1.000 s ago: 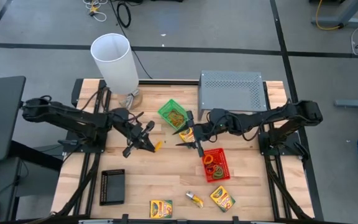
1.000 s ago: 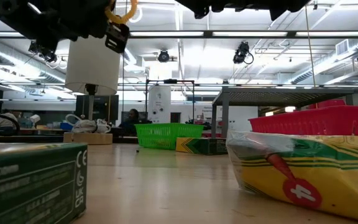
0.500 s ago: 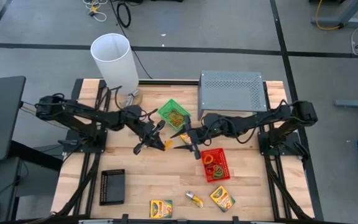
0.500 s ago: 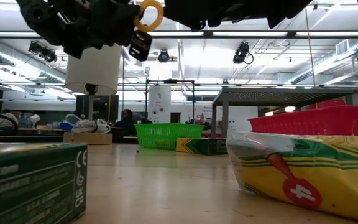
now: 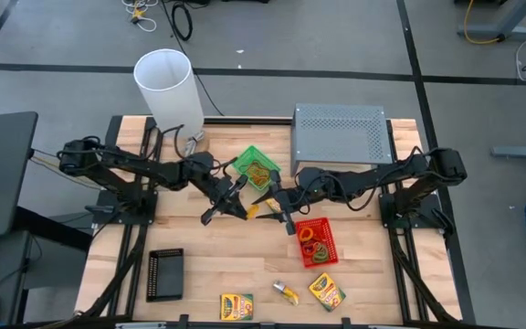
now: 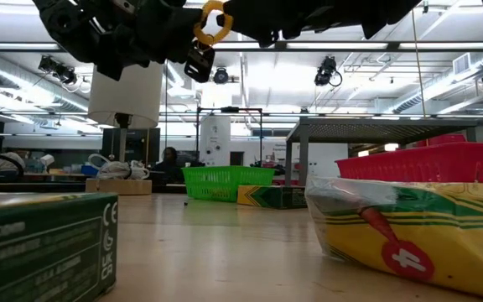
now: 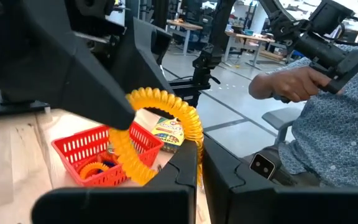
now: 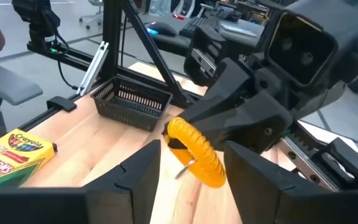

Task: Pick & Place Office Desk Supplies
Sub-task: Put the yellow spring keychain into the red bin, then put the yellow crayon box into the black bin

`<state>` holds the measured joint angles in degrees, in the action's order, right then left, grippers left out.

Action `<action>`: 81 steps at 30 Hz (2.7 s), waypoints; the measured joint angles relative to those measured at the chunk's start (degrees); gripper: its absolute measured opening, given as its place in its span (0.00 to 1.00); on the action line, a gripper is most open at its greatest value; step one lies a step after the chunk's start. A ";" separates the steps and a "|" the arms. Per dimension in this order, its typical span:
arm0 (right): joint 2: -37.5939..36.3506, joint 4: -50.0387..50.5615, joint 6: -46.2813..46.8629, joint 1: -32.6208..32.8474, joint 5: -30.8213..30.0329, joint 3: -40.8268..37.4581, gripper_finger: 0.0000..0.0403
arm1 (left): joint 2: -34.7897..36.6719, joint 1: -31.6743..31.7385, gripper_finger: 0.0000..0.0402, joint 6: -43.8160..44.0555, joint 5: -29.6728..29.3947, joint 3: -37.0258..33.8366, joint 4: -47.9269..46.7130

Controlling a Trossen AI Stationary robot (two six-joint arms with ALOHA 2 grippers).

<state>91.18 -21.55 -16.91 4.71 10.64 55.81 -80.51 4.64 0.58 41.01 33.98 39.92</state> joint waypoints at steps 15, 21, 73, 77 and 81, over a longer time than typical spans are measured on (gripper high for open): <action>1.93 -1.22 -1.05 0.49 0.01 0.09 0.07 | 0.00 -0.02 0.02 -0.17 -0.37 -0.01 2.14; 2.71 -0.18 -1.42 1.35 -0.03 0.04 0.03 | 0.00 -0.03 0.05 -1.26 0.55 -0.02 1.88; -5.77 63.07 47.77 16.11 -9.42 0.04 0.08 | 0.15 9.22 0.27 -11.28 -2.51 -0.09 -20.19; -5.77 63.05 47.82 16.11 -8.92 0.04 0.18 | 0.15 9.22 0.27 -11.28 -2.47 -0.09 -20.18; -5.77 63.13 47.74 16.11 -8.82 0.04 0.30 | 0.15 9.22 0.27 -11.57 -2.47 -0.09 -20.23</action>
<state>85.41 41.58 30.83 20.82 1.83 55.86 -80.36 13.87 -10.99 38.54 33.89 19.68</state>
